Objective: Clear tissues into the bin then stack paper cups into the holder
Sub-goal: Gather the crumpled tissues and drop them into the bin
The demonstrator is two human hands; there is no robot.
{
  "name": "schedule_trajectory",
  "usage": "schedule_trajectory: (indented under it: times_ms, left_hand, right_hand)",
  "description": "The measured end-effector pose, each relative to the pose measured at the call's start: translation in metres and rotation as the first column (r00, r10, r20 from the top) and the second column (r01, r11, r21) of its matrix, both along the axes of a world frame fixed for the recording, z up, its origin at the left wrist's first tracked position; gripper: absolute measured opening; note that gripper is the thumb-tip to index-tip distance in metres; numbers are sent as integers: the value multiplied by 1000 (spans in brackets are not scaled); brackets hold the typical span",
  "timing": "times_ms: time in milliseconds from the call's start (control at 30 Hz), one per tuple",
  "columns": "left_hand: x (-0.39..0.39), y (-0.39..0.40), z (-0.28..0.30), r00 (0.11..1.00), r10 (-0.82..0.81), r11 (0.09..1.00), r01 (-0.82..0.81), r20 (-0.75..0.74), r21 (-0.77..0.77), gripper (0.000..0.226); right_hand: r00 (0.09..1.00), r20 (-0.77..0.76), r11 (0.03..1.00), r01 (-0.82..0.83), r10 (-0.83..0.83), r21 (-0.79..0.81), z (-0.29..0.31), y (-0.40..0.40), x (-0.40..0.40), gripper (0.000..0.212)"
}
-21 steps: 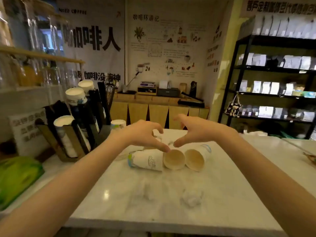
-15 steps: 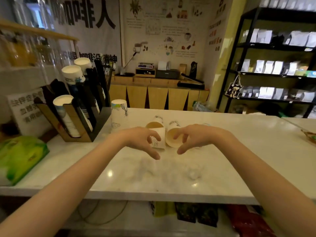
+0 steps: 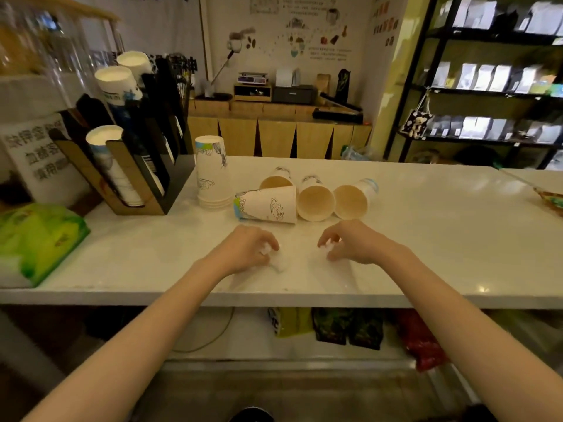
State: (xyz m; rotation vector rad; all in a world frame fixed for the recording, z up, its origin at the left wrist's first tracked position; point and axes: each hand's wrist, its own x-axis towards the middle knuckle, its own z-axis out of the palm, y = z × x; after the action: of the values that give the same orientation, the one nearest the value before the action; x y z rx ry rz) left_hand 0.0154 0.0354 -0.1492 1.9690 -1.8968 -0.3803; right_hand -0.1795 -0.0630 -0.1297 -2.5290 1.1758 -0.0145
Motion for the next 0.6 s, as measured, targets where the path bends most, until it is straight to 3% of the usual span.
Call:
schedule_trajectory:
  times_ms: [133, 333, 467, 600]
  left_hand:
    - [0, 21, 8, 998, 4, 998, -8, -70, -56, 15]
    - [-7, 86, -10, 974, -30, 998, 41, -225, 44, 11]
    - [-18, 115, -61, 951, 146, 987, -121, -273, 108, 12]
    - [-35, 141, -132, 900, 343, 928, -281, -267, 246, 38]
  right_hand:
    - [987, 140, 984, -103, 83, 145, 13, 22, 12, 30]
    - [947, 14, 852, -294, 320, 434, 7, 67, 22, 31]
    - [935, 36, 781, -315, 353, 540, -43, 88, 22, 28]
    - [951, 67, 754, -281, 301, 593, -118, 101, 25, 32]
